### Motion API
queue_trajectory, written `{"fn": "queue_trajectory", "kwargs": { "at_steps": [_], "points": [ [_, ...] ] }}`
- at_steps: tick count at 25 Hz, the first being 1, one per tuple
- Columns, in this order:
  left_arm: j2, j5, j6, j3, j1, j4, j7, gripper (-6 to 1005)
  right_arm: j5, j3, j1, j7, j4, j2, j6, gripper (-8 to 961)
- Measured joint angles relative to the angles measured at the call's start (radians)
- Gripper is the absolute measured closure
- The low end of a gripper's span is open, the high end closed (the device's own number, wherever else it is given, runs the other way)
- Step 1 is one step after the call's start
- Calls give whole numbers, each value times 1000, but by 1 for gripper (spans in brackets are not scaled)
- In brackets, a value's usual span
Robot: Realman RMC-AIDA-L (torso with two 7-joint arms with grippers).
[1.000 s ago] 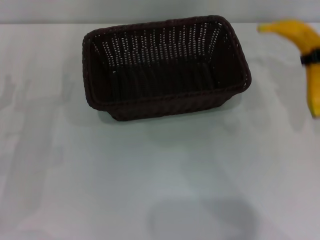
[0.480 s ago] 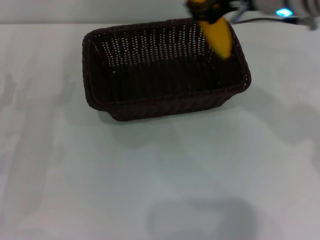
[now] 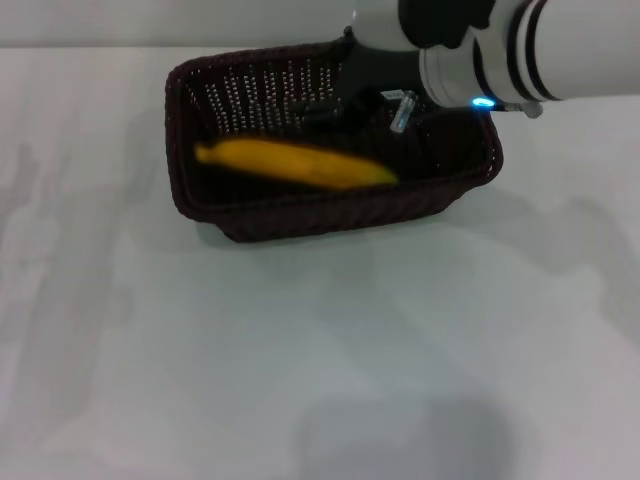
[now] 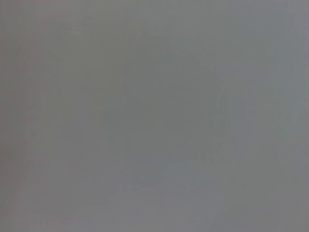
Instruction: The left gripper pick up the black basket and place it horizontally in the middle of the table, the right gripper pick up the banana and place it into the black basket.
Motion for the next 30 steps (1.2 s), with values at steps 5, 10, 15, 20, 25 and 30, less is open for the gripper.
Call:
{"fn": "queue_trajectory", "kwargs": {
  "at_steps": [5,10,15,20,25,30],
  "points": [
    [1,0,0,1,5,0,0,166,43,45,-93,-27,71,-5,-33,324],
    [1,1,0,5,8,0,0,167,309,132,-284,-177,156,-7,-169,181],
    [2,1,0,5,12,0,0,167,946,285,-432,-551,60,-13,-100,169],
    [2,1,0,6,7,0,0,167,1571,499,-415,-907,-397,-12,389,170],
    [2,4,-3,6,7,1,5,167,1747,689,-387,-1294,-821,-10,758,171],
    [0,9,1,7,8,1,46,167,1776,698,-405,-1707,-962,-9,622,170]
  ]
}}
